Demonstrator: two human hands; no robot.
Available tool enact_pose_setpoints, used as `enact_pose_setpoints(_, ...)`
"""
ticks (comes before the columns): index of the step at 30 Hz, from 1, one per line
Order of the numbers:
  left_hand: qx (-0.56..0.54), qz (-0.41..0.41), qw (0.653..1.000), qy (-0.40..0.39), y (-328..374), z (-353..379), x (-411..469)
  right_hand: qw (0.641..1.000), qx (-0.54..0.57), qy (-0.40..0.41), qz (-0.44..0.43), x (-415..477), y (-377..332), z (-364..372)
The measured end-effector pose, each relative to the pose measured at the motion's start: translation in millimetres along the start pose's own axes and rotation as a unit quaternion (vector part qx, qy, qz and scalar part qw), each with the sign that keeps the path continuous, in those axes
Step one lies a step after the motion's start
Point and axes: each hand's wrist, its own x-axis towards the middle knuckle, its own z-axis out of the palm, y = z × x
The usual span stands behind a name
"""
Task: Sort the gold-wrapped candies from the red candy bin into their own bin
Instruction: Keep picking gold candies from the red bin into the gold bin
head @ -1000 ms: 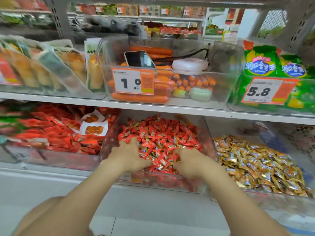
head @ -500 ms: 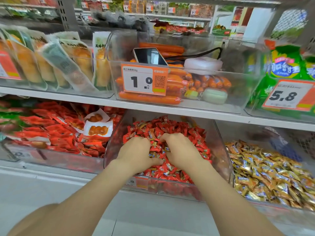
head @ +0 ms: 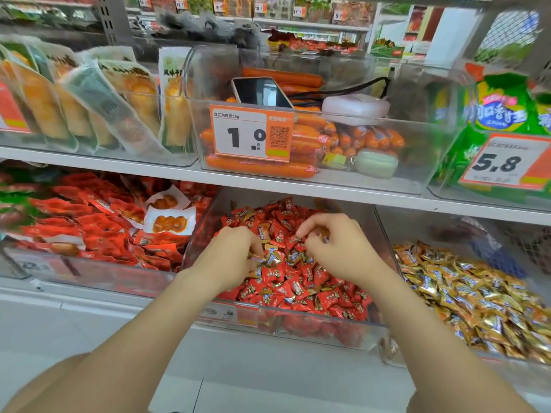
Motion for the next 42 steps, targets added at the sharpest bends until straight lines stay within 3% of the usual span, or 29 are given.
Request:
enact_pose_setpoints(3, 0.037, 0.019, 0.998, -0.047, -6, -1, -4, 0.996, -0.030, -0.082, 0.013, -7, 4, -5)
enact_pose_setpoints(9, 0.037, 0.085, 0.990, -0.110, -2, -5, -7, 0.957, -0.237, -0.164, -0.007, -12, 24, 9)
enact_pose_setpoints(14, 0.070, 0.120, 0.982, -0.127, 2, -1, -5, 0.939, -0.282, -0.195, -0.007, -8, 25, 20)
enact_pose_setpoints(18, 0.036, 0.126, 0.985, -0.108, 4, 0, -3, 0.948, -0.227, -0.223, 0.007, -5, 28, 18)
enact_pose_setpoints(24, 0.021, 0.106, 0.989, -0.097, 7, -1, -2, 0.980, -0.141, -0.141, 0.012, -8, 24, 3)
enact_pose_setpoints(32, 0.031, 0.083, 0.995, -0.040, 6, 2, -3, 0.983, -0.136, -0.111, -0.057, -7, 15, 21)
enact_pose_setpoints(35, 0.022, 0.073, 0.997, -0.032, 1, -1, 0, 0.988, -0.124, -0.064, -0.072, -3, 4, 33)
enact_pose_setpoints(38, -0.023, 0.062, 0.997, -0.039, -5, -3, 3, 0.986, -0.153, -0.019, -0.063, 3, 0, 47)
enact_pose_setpoints(42, 0.009, 0.046, 0.997, -0.063, -12, 1, 5, 0.969, -0.237, -0.066, -0.023, 9, 6, 52)
